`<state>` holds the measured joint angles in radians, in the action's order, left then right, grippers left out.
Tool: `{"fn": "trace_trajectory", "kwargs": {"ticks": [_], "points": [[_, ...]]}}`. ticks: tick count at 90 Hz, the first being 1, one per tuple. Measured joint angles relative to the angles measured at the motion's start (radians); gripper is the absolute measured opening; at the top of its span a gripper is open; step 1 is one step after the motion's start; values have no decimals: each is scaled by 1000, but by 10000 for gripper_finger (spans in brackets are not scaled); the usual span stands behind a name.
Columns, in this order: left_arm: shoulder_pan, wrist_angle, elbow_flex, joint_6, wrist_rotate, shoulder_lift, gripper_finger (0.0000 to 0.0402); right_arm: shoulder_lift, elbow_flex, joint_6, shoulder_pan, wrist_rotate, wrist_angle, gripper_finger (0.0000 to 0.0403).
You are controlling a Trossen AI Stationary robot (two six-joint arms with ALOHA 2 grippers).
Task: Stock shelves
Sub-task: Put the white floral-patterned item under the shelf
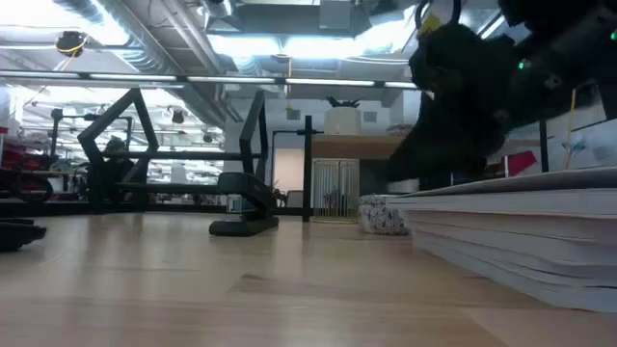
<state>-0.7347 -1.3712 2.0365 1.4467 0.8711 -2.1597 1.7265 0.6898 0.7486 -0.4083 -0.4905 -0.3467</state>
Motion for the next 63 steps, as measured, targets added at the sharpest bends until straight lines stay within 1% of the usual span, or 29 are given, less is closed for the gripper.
{"fn": "trace_trajectory", "kwargs": {"ticks": [11,27,41,46,56,63], "points": [[-5,-1,0,4,1,0,301,48,0,2,12,37,-20,4],[-4,-1,0,3,5,0,301,91,1,19,27,-34,-52,1],[-3,-1,0,-6,5,0,301,92,1,90,62,-97,22,0],[-3,-1,0,-11,5,0,301,92,1,109,81,-104,55,0],[-3,-1,0,-14,5,0,301,93,1,116,121,-116,99,0],[-3,-1,0,-14,5,0,301,93,1,118,143,-146,134,0]]}}
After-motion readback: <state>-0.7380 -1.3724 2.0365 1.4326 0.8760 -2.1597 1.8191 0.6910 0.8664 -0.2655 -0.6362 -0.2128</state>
